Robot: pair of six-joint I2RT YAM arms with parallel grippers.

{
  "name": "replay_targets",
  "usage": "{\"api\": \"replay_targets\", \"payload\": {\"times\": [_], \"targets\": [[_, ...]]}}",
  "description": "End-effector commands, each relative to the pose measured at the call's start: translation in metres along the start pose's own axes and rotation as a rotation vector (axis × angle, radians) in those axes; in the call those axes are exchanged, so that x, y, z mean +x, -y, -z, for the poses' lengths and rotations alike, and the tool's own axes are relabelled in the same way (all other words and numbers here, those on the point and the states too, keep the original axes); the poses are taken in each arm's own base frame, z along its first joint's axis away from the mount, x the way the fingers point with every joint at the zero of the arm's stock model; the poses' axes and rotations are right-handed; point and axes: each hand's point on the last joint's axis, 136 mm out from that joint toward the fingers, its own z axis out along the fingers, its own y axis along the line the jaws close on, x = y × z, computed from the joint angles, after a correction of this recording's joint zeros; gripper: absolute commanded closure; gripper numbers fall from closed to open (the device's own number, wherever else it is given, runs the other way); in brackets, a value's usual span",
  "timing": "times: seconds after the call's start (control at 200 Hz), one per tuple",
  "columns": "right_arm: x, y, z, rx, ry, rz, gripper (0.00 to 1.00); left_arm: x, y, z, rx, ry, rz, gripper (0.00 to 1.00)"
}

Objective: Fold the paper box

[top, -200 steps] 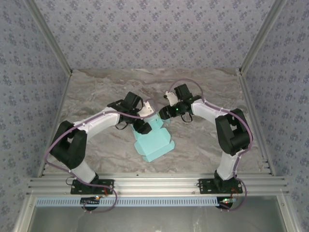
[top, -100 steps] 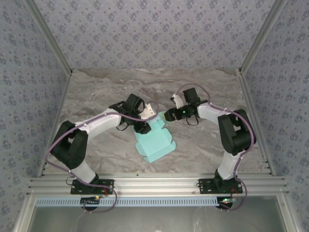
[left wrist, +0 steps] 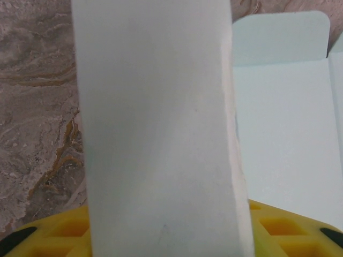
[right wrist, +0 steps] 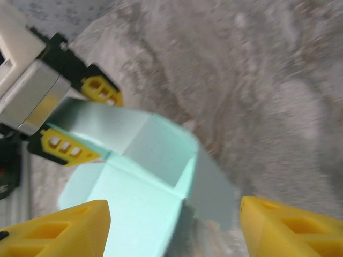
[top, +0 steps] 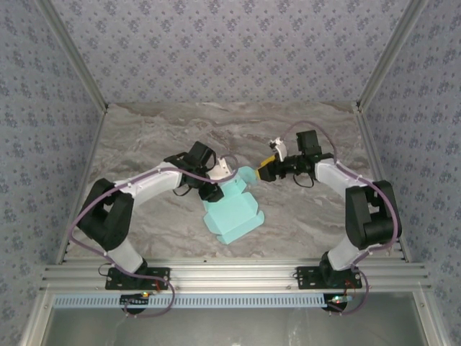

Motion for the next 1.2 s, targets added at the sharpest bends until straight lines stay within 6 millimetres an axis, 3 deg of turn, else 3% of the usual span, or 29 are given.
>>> {"api": "replay_targets", "payload": {"times": [0.0,0.065,0.145,0.355,0.475,0.61,0.69,0.76,0.849,0.934,1.059,1.194], "targets": [[-0.024,0.022,0.007,0.142,0.076,0.116,0.32,0.001,0.003,-0.005,0.034,-0.037,-0.004,0.52],[-0.020,0.038,0.004,0.239,0.033,0.112,0.33,0.000,0.002,-0.005,0.030,-0.042,-0.007,0.59],[-0.009,0.059,0.000,0.343,0.000,0.044,0.38,-0.005,0.000,-0.003,0.021,-0.033,-0.008,0.59],[-0.004,0.047,0.001,0.301,0.045,-0.024,0.31,-0.011,0.003,0.003,-0.002,-0.014,-0.066,0.57],[0.005,0.026,0.001,0.156,-0.032,-0.030,0.31,-0.008,0.010,0.010,0.010,-0.001,-0.115,0.57],[0.021,0.027,0.012,0.210,-0.130,0.065,0.31,-0.011,0.021,0.022,0.038,0.055,-0.166,0.58],[0.049,0.017,0.016,0.196,-0.230,0.309,0.30,-0.013,0.026,0.028,0.050,0.077,-0.188,0.58],[0.066,0.021,0.021,0.215,-0.288,0.491,0.28,-0.012,0.030,0.030,0.063,0.083,-0.213,0.58],[0.055,0.024,0.019,0.201,-0.236,0.582,0.28,-0.010,0.033,0.030,0.073,0.089,-0.224,0.58],[0.043,0.008,0.005,0.128,-0.177,0.650,0.30,-0.009,0.032,0.027,0.072,0.091,-0.231,0.58],[0.040,-0.022,-0.014,0.011,-0.130,0.734,0.29,-0.008,0.028,0.024,0.047,0.086,-0.239,0.59],[0.042,-0.033,-0.022,-0.020,-0.124,0.771,0.29,-0.007,0.020,0.020,0.016,0.076,-0.229,0.60]]}}
